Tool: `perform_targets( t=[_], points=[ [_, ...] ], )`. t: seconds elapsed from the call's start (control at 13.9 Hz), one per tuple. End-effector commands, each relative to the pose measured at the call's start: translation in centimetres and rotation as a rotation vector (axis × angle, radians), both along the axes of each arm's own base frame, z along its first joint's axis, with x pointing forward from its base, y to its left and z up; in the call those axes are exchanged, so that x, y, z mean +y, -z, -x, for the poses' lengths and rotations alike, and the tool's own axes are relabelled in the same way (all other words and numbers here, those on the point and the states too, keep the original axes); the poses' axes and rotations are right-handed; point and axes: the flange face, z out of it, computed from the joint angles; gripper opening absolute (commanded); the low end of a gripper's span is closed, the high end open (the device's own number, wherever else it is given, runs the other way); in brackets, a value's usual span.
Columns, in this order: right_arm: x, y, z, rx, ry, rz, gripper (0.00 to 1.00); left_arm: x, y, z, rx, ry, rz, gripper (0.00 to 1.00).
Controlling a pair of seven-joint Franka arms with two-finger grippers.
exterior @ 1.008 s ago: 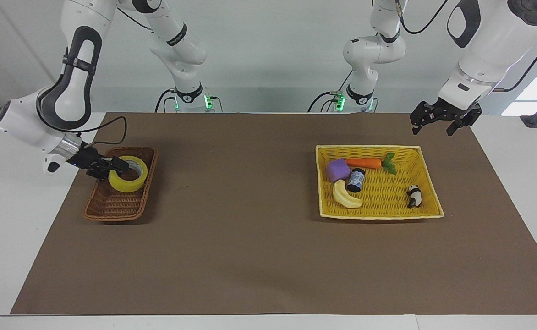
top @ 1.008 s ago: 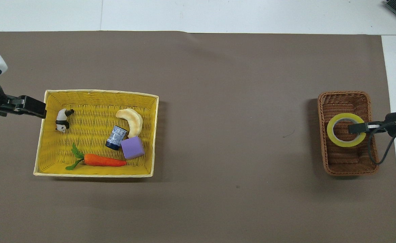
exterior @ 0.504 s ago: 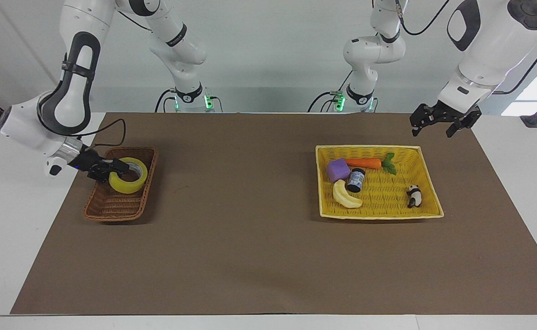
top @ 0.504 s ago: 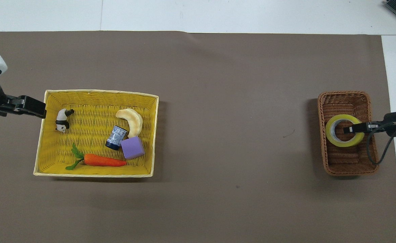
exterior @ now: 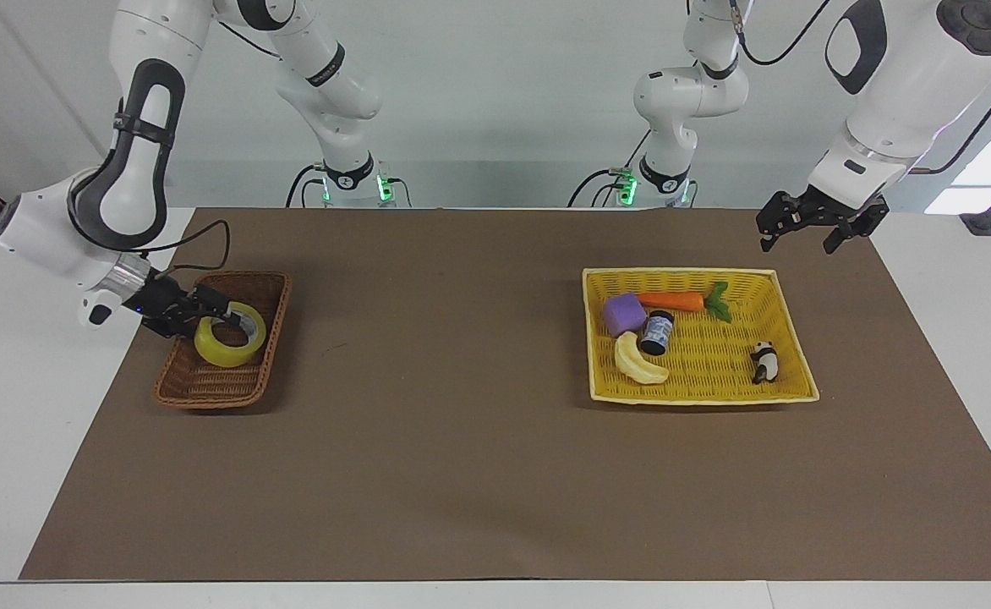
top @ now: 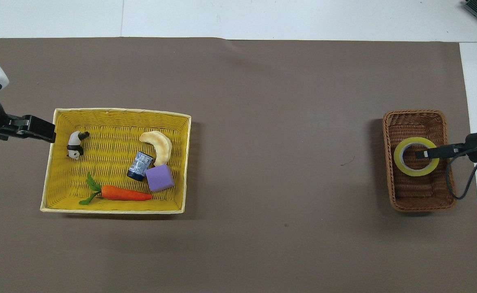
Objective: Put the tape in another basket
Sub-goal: 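Lower the tape into the brown basket and open the right gripper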
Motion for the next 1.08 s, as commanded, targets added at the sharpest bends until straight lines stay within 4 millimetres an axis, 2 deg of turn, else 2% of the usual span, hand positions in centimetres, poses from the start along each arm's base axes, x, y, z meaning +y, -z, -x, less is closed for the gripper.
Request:
perform_targets(
  t=[0.0, 0.14, 0.36, 0.5, 0.72, 0.86, 1.01],
  points=[
    [0.8, -3.9, -2.1, -0.081, -0.065, 0.042, 1.0, 0.4, -0.4, -0.2, 0.01, 0.005, -0.009, 1.0],
    [3.0, -6.5, -3.0, -0.099, -0.131, 0.115, 1.0, 0.3, -0.4, -0.1, 0.01, 0.007, -0.009, 1.0],
    [6.2, -11.0, -3.5, -0.086, -0.09, 0.192, 1.0, 0.3, -0.4, -0.1, 0.01, 0.007, -0.009, 1.0],
    [9.1, -14.4, -4.4, -0.056, -0.083, 0.27, 1.0, 0.4, -0.4, -0.2, 0.01, 0.005, -0.009, 1.0],
    [14.9, -19.2, -5.4, -0.003, -0.008, 0.407, 1.0, 0.3, -0.4, -0.1, 0.01, 0.007, -0.009, 1.0],
    [18.0, -22.4, -3.9, 0.017, 0.094, 0.455, 1.0, 0.3, -0.4, -0.1, 0.01, 0.007, -0.009, 1.0],
    [19.0, -25.0, -1.7, 0.068, 0.175, 0.458, 1.0, 0.4, -0.4, -0.2, 0.01, 0.005, -0.009, 1.0]
  ],
)
